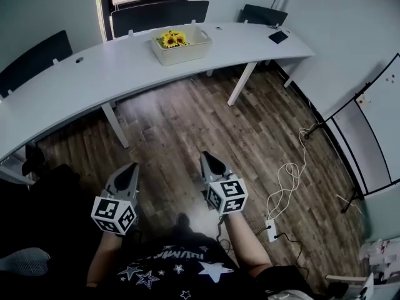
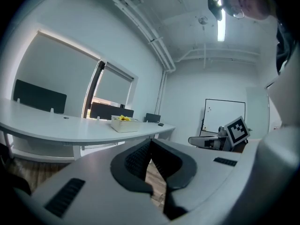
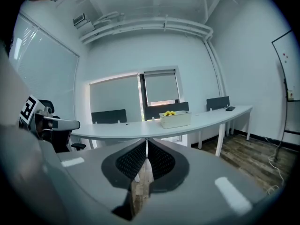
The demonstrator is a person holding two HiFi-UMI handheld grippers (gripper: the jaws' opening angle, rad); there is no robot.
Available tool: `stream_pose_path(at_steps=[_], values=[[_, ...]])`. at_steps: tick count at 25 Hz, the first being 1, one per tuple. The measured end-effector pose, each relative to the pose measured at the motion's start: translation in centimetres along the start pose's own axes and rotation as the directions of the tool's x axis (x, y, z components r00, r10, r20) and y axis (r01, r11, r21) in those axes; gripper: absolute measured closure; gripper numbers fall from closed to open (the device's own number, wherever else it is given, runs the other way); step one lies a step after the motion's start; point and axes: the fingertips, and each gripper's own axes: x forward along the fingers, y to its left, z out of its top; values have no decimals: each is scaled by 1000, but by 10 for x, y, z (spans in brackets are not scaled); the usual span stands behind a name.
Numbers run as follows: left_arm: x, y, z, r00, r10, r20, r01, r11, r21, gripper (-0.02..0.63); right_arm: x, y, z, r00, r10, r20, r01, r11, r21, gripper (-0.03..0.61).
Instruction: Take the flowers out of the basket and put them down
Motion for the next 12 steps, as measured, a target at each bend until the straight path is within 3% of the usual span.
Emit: stream_pose_path(at_steps=[12], values=[[90,-24,10,999,37,0,-37,999,-2,604,32,-88,4,998,55,5,-55,998,13,575]])
